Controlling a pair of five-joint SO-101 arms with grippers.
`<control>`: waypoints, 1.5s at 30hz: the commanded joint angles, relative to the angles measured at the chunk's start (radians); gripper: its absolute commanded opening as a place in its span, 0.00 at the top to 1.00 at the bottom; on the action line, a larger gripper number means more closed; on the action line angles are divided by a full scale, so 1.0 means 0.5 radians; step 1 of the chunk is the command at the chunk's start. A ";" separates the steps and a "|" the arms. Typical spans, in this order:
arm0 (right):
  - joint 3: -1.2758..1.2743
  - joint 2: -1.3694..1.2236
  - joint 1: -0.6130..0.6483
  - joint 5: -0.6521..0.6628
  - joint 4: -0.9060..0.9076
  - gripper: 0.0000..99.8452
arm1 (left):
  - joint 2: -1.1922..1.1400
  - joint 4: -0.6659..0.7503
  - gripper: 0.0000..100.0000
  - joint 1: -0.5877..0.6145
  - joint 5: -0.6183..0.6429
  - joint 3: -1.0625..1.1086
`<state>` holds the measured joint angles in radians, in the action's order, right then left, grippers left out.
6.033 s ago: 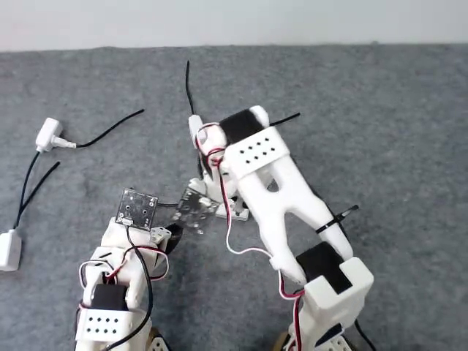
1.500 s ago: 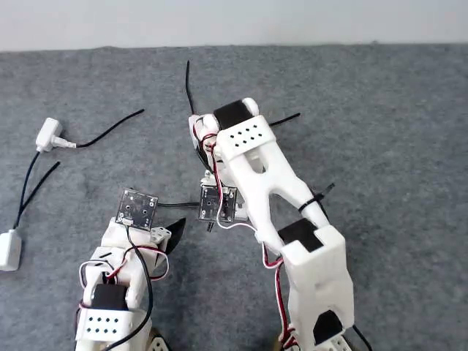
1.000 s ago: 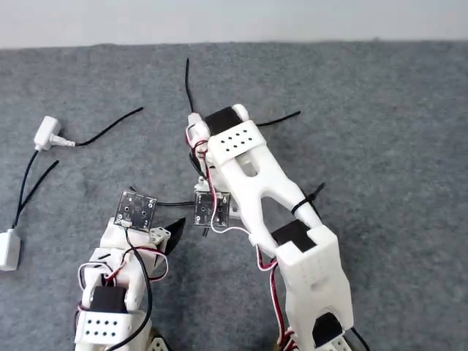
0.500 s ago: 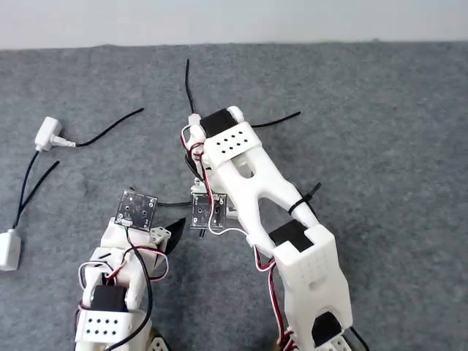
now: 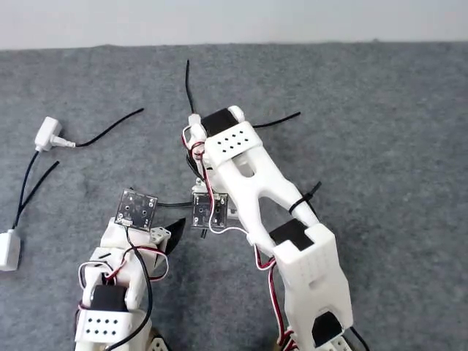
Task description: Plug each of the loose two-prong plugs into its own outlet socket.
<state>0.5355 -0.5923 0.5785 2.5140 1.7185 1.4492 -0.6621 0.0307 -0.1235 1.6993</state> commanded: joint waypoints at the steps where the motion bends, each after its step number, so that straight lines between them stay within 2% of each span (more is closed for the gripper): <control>1: 0.092 0.044 -0.035 0.101 0.020 0.99 | 0.003 -0.012 0.68 0.012 -0.009 -0.020; 45: 0.080 0.137 -0.130 0.098 0.118 0.99 | 0.003 -0.012 0.68 0.012 -0.009 -0.020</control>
<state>0.5355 -0.5907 0.5309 2.5171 1.7522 1.4492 -0.6621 0.0307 -0.1235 1.6993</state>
